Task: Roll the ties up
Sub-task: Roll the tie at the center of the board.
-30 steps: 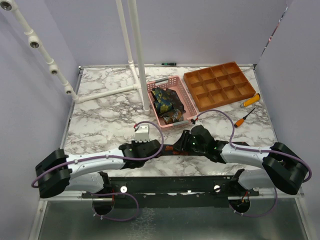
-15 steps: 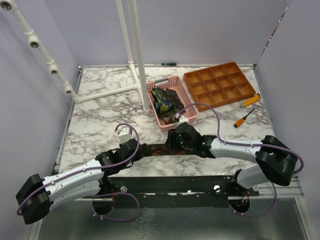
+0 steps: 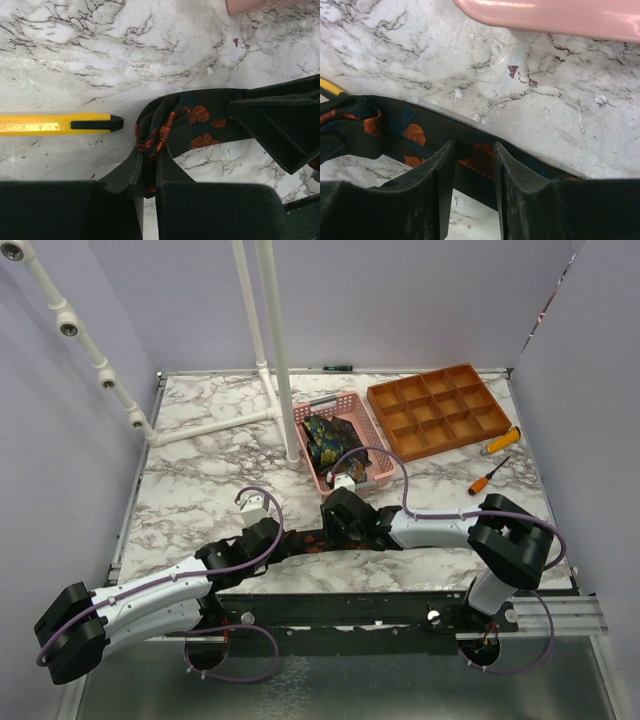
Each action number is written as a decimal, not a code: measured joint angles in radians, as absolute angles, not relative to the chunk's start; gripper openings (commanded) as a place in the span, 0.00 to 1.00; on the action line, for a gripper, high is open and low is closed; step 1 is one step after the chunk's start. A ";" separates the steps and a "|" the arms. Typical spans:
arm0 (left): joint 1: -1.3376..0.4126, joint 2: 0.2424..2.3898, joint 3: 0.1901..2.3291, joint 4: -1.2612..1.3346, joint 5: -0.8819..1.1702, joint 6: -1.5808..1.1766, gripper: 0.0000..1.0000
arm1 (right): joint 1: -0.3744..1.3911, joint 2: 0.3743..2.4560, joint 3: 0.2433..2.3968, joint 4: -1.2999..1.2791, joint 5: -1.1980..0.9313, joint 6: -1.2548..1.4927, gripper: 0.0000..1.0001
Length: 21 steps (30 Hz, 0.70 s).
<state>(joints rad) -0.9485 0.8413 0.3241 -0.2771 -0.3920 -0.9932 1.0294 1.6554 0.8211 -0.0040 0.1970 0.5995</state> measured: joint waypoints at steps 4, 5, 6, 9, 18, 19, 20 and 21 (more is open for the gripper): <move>-0.948 0.846 0.324 -0.276 -0.382 -0.985 0.00 | 1.035 1.662 0.825 -0.021 0.225 0.601 0.13; -0.948 0.846 0.324 -0.275 -0.380 -0.983 0.00 | 1.035 1.662 0.824 -0.025 0.232 0.601 0.09; -0.948 0.846 0.324 -0.273 -0.376 -0.981 0.00 | 1.035 1.661 0.820 -0.026 0.240 0.602 0.06; -0.948 0.846 0.324 -0.267 -0.361 -0.973 0.00 | 1.036 1.639 0.796 -0.025 0.251 0.611 0.00; -0.948 0.847 0.323 -0.208 -0.301 -0.956 0.00 | 1.042 1.455 0.673 -0.095 0.256 0.629 0.00; -0.948 0.847 0.321 -0.202 -0.297 -0.955 0.00 | 1.042 1.431 0.664 -0.101 0.256 0.631 0.00; -0.948 0.847 0.319 -0.195 -0.294 -0.953 0.00 | 1.042 1.406 0.654 -0.106 0.256 0.632 0.00; -0.948 0.847 0.315 -0.189 -0.290 -0.953 0.00 | 1.042 1.383 0.645 -0.108 0.255 0.632 0.00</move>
<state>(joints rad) -0.9482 0.8474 0.3153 -0.1886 -0.2901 -0.9527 1.0420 1.3834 0.6449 -0.1078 0.2554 0.6323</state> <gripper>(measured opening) 0.084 0.003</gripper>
